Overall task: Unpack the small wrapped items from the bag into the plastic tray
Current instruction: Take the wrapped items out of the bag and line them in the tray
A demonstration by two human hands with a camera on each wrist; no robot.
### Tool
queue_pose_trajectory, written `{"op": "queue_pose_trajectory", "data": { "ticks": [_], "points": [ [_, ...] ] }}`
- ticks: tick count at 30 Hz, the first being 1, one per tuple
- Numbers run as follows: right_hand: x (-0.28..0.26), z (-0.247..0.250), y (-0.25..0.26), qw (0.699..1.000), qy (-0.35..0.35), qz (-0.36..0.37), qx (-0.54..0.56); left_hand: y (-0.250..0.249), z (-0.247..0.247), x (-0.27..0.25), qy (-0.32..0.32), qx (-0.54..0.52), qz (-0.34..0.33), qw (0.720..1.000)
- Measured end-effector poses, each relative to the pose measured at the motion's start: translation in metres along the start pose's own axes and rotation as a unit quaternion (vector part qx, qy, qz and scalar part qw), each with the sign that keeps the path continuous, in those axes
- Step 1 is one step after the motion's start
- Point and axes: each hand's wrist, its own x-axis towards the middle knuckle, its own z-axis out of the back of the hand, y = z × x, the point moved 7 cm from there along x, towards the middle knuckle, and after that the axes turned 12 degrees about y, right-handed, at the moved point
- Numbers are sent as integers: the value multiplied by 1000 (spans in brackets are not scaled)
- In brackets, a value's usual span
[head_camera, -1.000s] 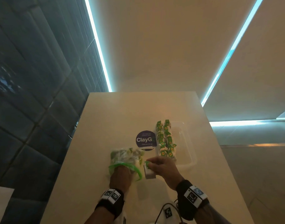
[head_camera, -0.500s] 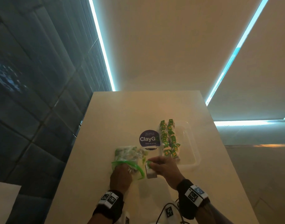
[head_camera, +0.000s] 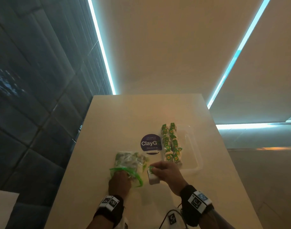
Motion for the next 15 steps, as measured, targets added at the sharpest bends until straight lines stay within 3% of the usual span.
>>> {"op": "queue_pose_trajectory", "data": {
  "ticks": [4,8,12,15],
  "points": [
    [1,-2,-1,1000,6,2,1,-3,5,-8,-15,-33,-3,999],
    [4,-6,-4,1000,13,4,-8,-7,21,-18,-36,-135,-19,990],
    [6,-7,-5,1000,17,4,-3,-1,27,-21,-10,-292,-32,956],
    [6,-8,-5,1000,17,-1,-2,2,28,-19,4,-350,-30,936]
  ]
}}
